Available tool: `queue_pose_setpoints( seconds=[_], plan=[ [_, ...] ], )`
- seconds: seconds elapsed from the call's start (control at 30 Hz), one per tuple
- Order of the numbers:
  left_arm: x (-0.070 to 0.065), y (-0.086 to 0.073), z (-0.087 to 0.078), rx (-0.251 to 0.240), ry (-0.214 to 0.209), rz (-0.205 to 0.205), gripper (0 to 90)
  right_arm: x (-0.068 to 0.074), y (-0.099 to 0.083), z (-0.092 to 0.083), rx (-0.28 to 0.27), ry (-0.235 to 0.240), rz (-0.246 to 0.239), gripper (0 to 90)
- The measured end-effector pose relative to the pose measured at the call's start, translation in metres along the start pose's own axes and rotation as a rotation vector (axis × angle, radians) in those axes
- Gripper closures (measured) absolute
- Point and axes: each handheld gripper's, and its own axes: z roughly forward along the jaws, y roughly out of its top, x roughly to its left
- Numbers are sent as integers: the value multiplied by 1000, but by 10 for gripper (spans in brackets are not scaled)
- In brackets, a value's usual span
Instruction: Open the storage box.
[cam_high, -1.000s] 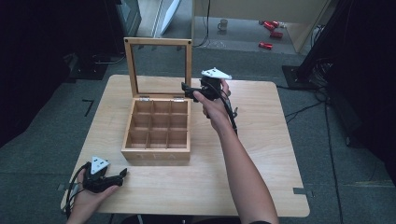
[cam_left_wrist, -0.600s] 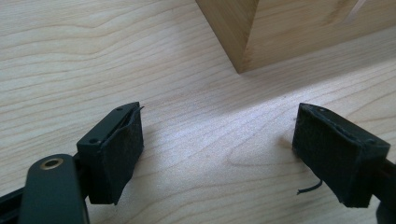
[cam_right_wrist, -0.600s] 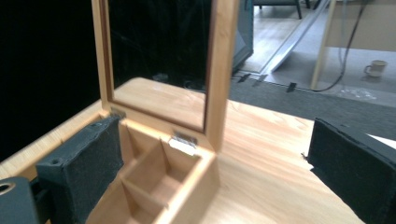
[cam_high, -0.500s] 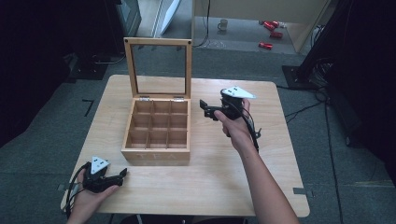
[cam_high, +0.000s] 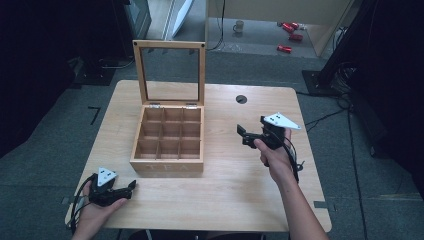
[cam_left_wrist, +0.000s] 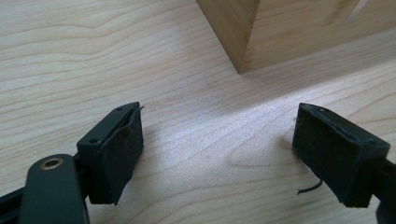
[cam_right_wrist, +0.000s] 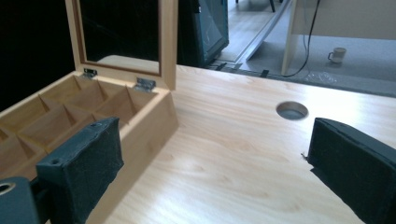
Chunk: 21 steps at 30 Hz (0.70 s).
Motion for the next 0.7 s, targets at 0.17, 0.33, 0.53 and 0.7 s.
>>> queue_pose_setpoints(
  seconds=[0.17,0.33,0.53,0.7],
  plan=[
    [0,0,0,0,0,0,167,-7,-9,-15,2,-12,6,28],
    [0,0,0,0,0,-1,168,-18,-23,-36,7,-42,5,28],
    [0,0,0,-1,1,-2,167,-29,-35,-50,17,-71,8,28],
    [0,0,0,0,2,-3,168,-43,-50,-69,25,-102,31,28]
  ],
)
